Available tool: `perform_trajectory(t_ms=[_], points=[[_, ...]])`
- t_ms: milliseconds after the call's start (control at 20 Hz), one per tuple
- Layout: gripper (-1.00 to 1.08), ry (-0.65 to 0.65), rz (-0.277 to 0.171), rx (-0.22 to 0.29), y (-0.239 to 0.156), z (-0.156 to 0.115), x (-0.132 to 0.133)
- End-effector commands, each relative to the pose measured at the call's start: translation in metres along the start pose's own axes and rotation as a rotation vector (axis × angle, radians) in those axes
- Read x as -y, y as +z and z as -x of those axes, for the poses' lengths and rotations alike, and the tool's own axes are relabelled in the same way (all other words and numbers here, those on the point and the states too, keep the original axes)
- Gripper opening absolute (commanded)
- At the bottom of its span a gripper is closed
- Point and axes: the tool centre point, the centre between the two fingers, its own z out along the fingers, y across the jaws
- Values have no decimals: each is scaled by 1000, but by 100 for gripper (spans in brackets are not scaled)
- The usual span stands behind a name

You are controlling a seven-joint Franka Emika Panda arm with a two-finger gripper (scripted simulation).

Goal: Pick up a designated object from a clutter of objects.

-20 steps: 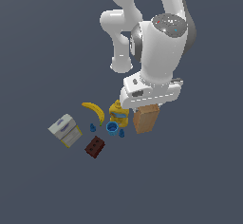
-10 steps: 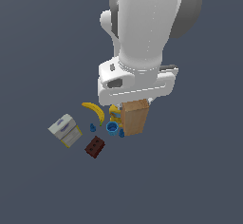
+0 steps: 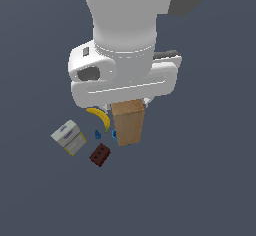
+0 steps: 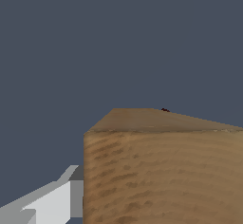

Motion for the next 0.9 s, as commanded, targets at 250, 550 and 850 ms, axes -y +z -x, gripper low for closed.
perform_trajectory(t_ms=[250,550,850], points=[[-100,0,3,-10,-39,-15,-28],[-100,0,3,-10,-57,-24,-43],[-100,0,3,-10,-67,-29,-51]])
